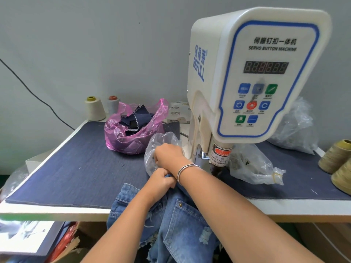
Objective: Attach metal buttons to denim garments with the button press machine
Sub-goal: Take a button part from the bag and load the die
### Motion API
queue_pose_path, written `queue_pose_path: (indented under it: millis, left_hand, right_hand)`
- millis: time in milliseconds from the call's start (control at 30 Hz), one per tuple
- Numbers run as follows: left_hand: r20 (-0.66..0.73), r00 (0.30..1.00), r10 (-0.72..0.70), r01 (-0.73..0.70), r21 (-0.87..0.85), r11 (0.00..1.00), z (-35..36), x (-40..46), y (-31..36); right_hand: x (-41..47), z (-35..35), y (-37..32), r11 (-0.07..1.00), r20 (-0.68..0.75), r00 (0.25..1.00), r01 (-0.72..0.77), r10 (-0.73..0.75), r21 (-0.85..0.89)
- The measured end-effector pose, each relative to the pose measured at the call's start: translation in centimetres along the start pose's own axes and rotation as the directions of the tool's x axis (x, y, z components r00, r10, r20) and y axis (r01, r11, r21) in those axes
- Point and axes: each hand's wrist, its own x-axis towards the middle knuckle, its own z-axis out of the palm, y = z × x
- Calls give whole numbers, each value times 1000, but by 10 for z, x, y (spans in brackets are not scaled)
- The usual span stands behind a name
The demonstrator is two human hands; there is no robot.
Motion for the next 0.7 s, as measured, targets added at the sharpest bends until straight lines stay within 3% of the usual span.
queue_pose_path:
  millis: [367,700]
  left_hand:
    - [17,1000,12,-13,10,1000,0,-1,2]
    - [8,1000,9,-10,41,999,-1,1,-3]
  right_hand:
    - [-2,0,0,999,51,998,26,-24,-36]
    - [-1,4,1,998,41,998,-51,52,-41]
